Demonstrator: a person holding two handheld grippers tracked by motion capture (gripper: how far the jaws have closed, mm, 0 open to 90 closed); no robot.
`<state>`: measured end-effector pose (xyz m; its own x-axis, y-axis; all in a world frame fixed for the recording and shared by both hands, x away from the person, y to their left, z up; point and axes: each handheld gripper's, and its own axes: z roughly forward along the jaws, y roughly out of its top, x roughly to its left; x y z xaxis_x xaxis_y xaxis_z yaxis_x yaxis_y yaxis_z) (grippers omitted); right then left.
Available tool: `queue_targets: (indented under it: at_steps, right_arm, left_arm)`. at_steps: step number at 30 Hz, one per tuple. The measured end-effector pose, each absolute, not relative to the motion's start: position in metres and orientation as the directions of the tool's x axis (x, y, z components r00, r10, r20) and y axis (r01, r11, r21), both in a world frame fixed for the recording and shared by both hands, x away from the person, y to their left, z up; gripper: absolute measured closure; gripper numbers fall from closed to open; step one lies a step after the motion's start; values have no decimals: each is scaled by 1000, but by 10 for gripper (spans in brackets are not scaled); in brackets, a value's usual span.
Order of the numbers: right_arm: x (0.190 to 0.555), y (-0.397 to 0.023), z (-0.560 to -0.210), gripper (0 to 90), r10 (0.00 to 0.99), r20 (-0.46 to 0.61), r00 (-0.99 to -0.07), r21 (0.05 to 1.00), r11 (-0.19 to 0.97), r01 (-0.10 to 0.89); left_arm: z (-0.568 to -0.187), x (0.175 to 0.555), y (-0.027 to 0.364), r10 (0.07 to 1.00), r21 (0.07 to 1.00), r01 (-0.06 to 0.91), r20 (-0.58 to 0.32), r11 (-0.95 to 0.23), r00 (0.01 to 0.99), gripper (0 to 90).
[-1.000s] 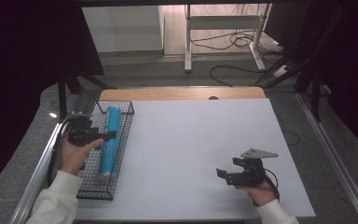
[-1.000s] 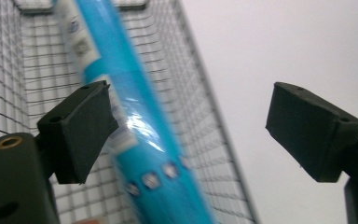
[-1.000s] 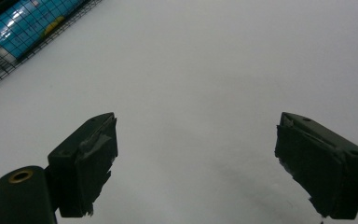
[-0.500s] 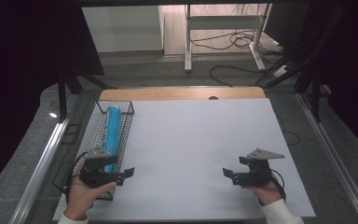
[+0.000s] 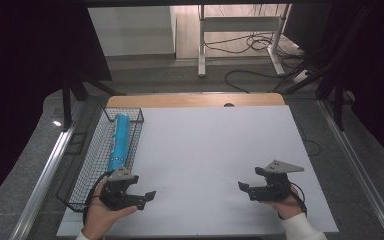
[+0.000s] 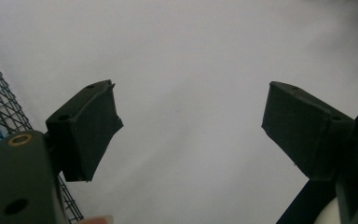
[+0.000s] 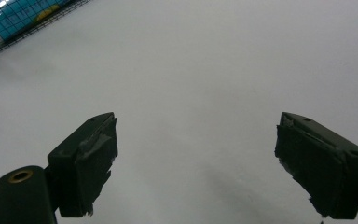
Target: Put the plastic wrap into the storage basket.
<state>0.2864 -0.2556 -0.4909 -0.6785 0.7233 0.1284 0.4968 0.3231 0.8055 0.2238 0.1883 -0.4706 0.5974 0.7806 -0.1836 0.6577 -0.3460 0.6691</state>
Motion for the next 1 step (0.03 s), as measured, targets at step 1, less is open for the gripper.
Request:
queue_targets:
  at_steps: [1]
  right_arm:
    - [286, -256, -491, 132, 725, 129, -677, 805, 322, 498]
  left_arm:
    - [-472, 225, 187, 782, 666, 660, -183, -348, 596, 181]
